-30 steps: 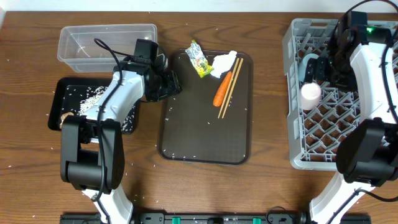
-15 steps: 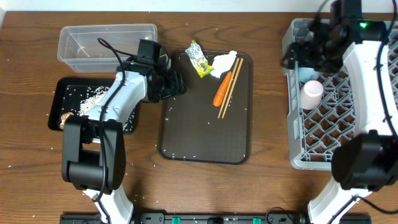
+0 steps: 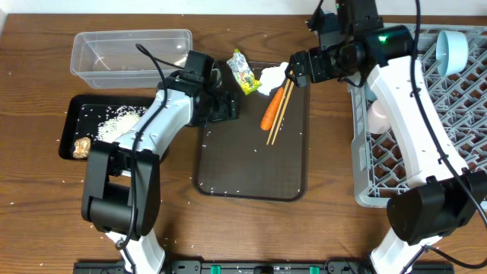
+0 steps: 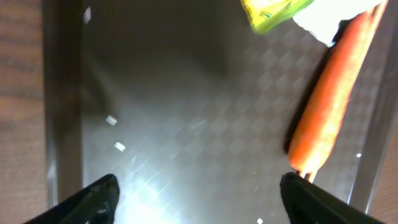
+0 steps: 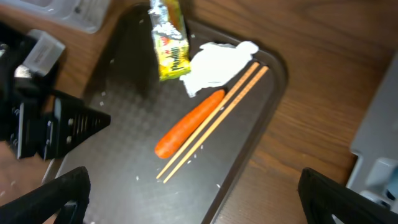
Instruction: Sort waste into correct bins and load items into the dishwasher rack
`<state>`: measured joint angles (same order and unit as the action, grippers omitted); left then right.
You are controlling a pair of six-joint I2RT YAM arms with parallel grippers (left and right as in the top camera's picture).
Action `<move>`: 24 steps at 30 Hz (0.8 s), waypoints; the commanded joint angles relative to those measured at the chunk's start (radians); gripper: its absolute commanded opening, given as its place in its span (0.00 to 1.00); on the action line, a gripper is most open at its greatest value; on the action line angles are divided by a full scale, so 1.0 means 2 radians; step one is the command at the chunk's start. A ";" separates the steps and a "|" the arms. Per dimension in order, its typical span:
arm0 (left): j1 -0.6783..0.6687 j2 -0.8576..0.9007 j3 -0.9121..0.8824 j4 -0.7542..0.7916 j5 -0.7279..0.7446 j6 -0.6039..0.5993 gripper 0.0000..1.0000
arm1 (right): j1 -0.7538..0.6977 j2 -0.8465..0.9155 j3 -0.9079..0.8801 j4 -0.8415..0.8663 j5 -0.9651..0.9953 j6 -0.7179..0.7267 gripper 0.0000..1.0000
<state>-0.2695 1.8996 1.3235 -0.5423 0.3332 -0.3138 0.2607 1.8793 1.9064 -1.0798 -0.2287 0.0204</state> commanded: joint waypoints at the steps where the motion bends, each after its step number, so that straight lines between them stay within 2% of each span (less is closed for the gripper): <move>1: -0.018 -0.009 0.000 0.018 -0.011 0.048 0.87 | -0.003 0.006 0.007 0.004 0.047 0.031 0.99; 12: -0.107 -0.006 0.000 0.093 -0.093 0.151 0.91 | -0.064 0.006 0.007 -0.020 0.046 0.044 0.99; 15: -0.121 0.000 0.000 0.104 -0.114 0.163 0.91 | -0.084 0.006 0.007 -0.032 0.045 0.044 0.99; 24: -0.125 0.042 0.000 0.134 -0.115 0.170 0.89 | -0.114 0.006 0.007 -0.056 0.045 0.043 0.99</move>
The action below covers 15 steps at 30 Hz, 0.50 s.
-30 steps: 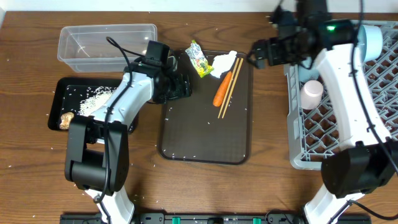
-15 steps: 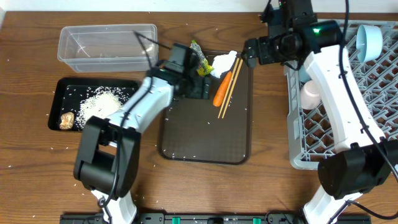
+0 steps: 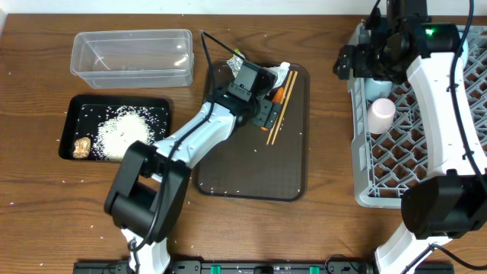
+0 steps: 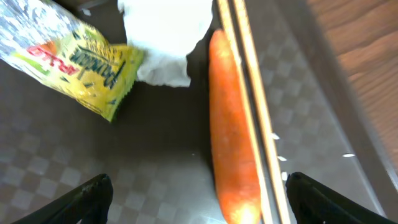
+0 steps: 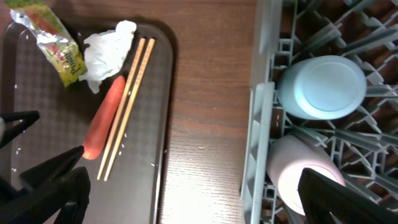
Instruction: Sort waste into correct bins and load items into the dishwasher rack
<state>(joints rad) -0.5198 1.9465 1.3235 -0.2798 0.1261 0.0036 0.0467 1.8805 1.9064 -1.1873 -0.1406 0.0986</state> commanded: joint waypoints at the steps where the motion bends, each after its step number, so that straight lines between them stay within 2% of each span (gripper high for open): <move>1: 0.000 0.021 0.000 0.003 -0.011 0.011 0.88 | -0.008 0.005 0.007 -0.003 0.001 0.004 0.99; 15: -0.016 0.059 0.000 0.016 -0.011 0.023 0.86 | -0.008 0.005 0.007 -0.007 0.001 0.004 0.99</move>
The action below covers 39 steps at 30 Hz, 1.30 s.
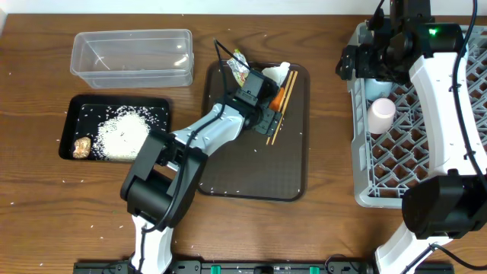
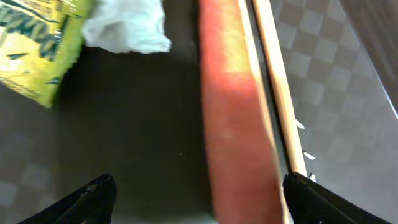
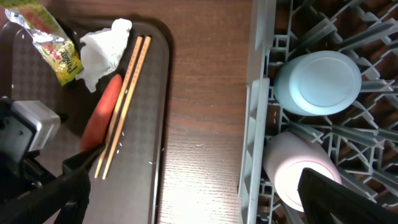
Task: Sort waste into correct bins and load items into the dishwasher rack
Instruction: 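Grasp the orange carrot with the left gripper and lift it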
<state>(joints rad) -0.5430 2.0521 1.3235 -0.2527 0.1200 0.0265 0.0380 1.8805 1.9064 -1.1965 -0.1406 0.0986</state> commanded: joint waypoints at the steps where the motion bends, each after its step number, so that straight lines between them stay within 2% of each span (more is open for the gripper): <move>1: -0.007 0.007 0.000 0.002 -0.008 0.016 0.85 | -0.003 0.005 0.007 -0.002 0.001 0.004 0.99; 4: -0.011 0.018 0.000 0.005 -0.008 0.026 0.84 | -0.003 0.005 0.007 -0.003 0.001 0.004 0.99; 6: -0.012 0.021 0.000 0.008 -0.008 0.028 0.79 | -0.003 0.005 0.007 -0.005 0.001 0.004 0.99; 7: -0.012 0.021 0.000 0.009 -0.008 0.028 0.74 | -0.003 0.005 0.007 -0.006 0.002 0.004 0.99; 10: -0.011 0.021 0.000 0.012 -0.009 0.028 0.51 | -0.003 0.005 0.006 -0.010 0.005 -0.002 0.99; 12: -0.011 0.021 0.000 0.012 -0.009 0.028 0.45 | -0.003 0.005 0.006 -0.012 0.005 -0.002 0.99; 20: -0.011 0.016 0.000 0.010 -0.008 0.027 0.37 | -0.003 0.005 0.006 -0.012 0.005 -0.002 0.99; 24: -0.011 -0.006 0.000 -0.003 -0.008 0.026 0.26 | -0.003 0.005 0.006 -0.010 0.005 -0.002 0.99; 32: -0.012 -0.065 0.000 -0.038 0.011 -0.003 0.24 | -0.003 0.005 0.006 -0.009 0.005 -0.002 0.99; 35: -0.012 -0.079 0.000 -0.053 0.016 -0.013 0.19 | -0.003 0.005 0.006 -0.010 0.005 -0.005 0.99; 36: -0.011 -0.083 0.000 -0.059 0.016 -0.019 0.14 | -0.003 0.005 0.006 -0.011 0.005 -0.005 0.99; 39: -0.002 -0.094 0.000 -0.079 0.012 -0.038 0.13 | -0.003 0.005 0.006 -0.013 0.005 -0.009 0.99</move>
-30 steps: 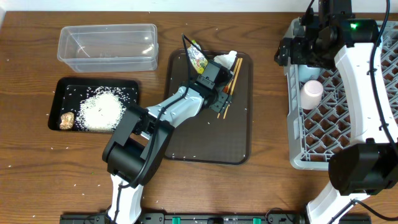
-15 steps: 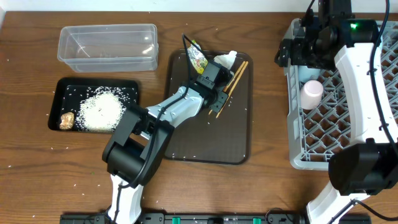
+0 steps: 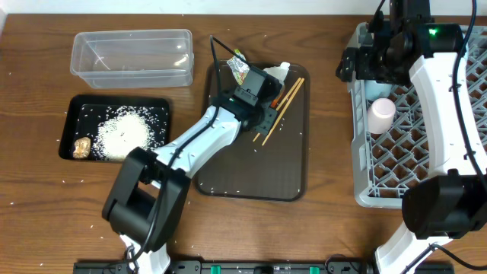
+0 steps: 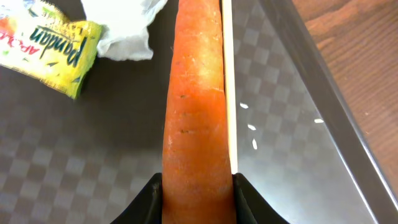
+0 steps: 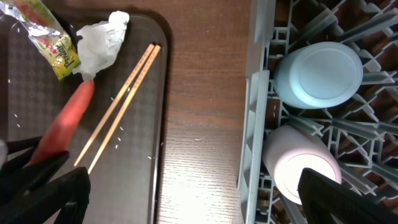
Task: Sort waste into correct bins and load items into the dishwasher rack
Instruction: 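Grasp the orange carrot with the left gripper and lift it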
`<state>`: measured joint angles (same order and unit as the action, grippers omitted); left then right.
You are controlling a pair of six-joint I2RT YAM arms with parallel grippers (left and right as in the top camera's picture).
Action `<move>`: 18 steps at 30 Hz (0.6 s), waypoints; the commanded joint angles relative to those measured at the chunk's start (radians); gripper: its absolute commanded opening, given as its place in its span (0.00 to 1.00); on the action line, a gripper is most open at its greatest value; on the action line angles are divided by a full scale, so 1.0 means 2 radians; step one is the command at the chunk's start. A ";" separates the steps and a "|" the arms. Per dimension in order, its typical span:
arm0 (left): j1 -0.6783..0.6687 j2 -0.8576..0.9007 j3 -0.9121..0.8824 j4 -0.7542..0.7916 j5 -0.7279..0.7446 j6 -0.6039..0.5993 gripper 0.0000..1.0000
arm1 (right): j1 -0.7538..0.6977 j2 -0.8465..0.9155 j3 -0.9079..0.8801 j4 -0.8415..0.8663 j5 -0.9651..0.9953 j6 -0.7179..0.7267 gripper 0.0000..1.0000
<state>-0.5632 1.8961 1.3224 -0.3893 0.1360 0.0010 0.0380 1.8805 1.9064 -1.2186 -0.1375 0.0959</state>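
My left gripper [image 4: 198, 199] is shut on the orange carrot [image 4: 199, 106], its fingers pressed against both sides. In the overhead view this gripper [image 3: 260, 116] sits over the far part of the brown tray [image 3: 251, 164] and hides most of the carrot. A pair of chopsticks [image 3: 283, 106] lies slanted just right of the carrot. A yellow snack wrapper [image 3: 240, 70] and a crumpled white tissue [image 3: 275, 72] lie at the tray's far end. My right gripper [image 5: 196, 193] is open and holds nothing, over the wood by the left edge of the grey dishwasher rack [image 3: 441, 152].
A clear plastic bin [image 3: 133, 57] stands at the back left. In front of it is a black tray [image 3: 76, 106] with rice and a brown scrap. The rack holds a pale blue cup [image 5: 317, 68] and a pink cup [image 5: 301, 168] along its left side.
My left gripper was open astride the carrot and is now shut on it. The carrot now lies apart from the chopsticks, which slant more. The right arm has not moved.
My left gripper was open over the tray's left side, with the right gripper above the tray's far end. Then the left was open by the carrot and the right was at the rack's edge. The left then stood astride the carrot and now grips it.
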 commanded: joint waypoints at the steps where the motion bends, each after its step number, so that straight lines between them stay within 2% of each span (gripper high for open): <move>1: 0.014 -0.021 0.001 -0.019 0.004 -0.035 0.14 | -0.003 0.005 0.006 -0.002 0.004 -0.008 0.99; 3: 0.032 -0.035 0.001 -0.041 0.004 -0.064 0.14 | -0.003 0.005 0.006 -0.002 0.004 -0.010 0.99; 9: 0.114 -0.073 0.001 -0.114 0.004 -0.144 0.06 | -0.003 0.005 0.006 -0.002 0.004 -0.010 0.99; 18: 0.241 -0.085 0.001 -0.217 -0.022 -0.161 0.07 | -0.003 0.005 0.006 -0.002 0.004 -0.011 0.99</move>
<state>-0.1246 1.7355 1.3212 -0.7975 0.1329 -0.2924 0.0380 1.8805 1.9064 -1.2221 -0.1375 0.0895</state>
